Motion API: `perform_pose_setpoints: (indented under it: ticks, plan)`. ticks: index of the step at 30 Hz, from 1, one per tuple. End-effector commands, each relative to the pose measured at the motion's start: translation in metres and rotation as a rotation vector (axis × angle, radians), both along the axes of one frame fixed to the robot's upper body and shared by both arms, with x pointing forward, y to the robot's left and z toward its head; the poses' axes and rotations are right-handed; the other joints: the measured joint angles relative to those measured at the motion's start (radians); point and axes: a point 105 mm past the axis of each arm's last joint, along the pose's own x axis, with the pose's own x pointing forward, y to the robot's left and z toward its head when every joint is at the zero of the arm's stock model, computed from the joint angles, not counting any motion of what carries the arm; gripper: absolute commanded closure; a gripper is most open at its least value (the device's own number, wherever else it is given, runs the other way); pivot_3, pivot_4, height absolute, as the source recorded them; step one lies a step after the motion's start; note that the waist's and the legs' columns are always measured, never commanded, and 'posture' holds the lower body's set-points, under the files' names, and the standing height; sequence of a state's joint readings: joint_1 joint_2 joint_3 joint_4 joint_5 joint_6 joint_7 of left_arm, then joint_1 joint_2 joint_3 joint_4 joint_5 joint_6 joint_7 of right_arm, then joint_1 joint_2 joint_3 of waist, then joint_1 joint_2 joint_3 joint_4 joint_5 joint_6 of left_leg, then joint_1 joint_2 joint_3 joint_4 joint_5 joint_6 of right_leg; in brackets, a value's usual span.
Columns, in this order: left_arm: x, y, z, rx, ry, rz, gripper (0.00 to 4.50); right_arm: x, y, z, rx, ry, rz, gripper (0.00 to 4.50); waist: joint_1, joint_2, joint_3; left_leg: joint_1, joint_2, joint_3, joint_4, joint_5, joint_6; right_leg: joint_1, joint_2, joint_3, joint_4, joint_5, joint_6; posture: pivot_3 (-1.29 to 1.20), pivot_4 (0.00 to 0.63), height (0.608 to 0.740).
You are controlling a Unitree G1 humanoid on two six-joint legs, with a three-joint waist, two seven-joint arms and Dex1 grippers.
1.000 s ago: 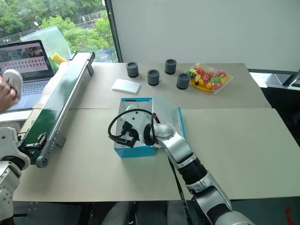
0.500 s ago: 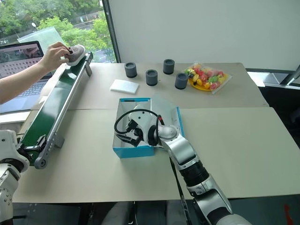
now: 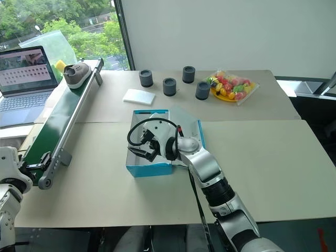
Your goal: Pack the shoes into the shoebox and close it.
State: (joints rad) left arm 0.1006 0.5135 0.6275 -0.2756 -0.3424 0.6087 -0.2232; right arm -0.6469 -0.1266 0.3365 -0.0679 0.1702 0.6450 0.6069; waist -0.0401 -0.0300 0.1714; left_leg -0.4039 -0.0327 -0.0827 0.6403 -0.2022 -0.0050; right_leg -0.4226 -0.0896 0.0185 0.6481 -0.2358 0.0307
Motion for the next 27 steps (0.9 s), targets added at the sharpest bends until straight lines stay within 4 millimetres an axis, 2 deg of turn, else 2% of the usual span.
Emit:
perform_pose_setpoints:
  ticks: [1,11,27]
  plan:
    - [-0.005,0.006,0.006,0.025,-0.031,0.006,0.14,0.002,0.000,0.020,0.048,-0.062,-0.022,0.00,0.000,0.000,0.000,0.000,0.000,0.000,0.000,0.000,0.000,0.000,0.000,0.000,0.000,0.000,0.000,0.00,0.150,0.731]
    - [-0.005,0.008,-0.003,0.022,-0.004,-0.007,0.14,0.014,-0.001,0.027,0.082,-0.093,-0.110,0.00,0.000,0.000,0.000,0.000,0.001,0.000,0.000,0.000,0.000,0.000,0.000,0.000,0.000,0.000,0.000,0.00,0.150,0.731]
    - [-0.005,0.012,-0.005,0.020,0.023,-0.009,0.14,0.022,-0.002,0.033,0.120,-0.111,-0.164,0.00,-0.002,0.000,0.000,0.000,0.001,0.000,0.000,0.000,0.000,0.000,0.000,0.000,0.000,0.000,0.000,0.00,0.150,0.731]
